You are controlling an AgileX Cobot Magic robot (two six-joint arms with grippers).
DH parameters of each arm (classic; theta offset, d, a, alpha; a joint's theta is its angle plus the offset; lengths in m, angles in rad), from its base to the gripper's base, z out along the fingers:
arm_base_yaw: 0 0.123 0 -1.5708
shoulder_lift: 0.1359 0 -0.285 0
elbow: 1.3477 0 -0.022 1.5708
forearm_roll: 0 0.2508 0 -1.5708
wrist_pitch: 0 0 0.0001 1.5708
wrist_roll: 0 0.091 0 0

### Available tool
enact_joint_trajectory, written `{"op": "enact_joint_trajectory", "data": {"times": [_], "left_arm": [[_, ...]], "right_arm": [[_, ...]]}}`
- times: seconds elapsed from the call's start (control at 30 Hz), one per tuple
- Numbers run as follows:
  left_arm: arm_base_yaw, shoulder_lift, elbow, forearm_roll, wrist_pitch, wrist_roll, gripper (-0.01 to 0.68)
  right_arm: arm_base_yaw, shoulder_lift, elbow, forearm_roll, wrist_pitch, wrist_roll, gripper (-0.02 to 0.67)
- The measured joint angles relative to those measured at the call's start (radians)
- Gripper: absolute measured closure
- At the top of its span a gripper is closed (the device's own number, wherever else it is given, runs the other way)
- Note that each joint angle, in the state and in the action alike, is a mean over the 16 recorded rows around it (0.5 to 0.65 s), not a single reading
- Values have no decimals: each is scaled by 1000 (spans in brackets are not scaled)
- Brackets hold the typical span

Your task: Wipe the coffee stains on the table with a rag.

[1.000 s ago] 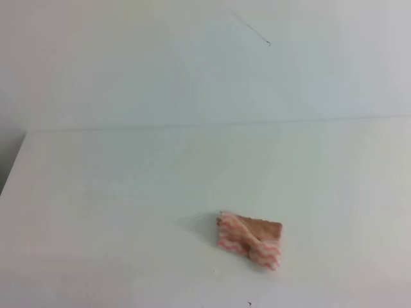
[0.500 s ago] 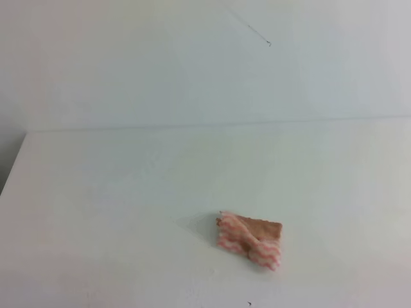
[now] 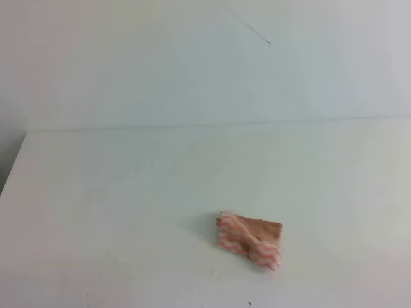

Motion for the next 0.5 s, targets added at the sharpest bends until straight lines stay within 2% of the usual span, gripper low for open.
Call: {"op": "enact_joint_trajectory", "data": {"times": [0.5], "left_arm": [[0, 0, 0, 1, 0, 0, 672]], "right_arm": [[0, 0, 0, 15, 0, 56, 653]]}}
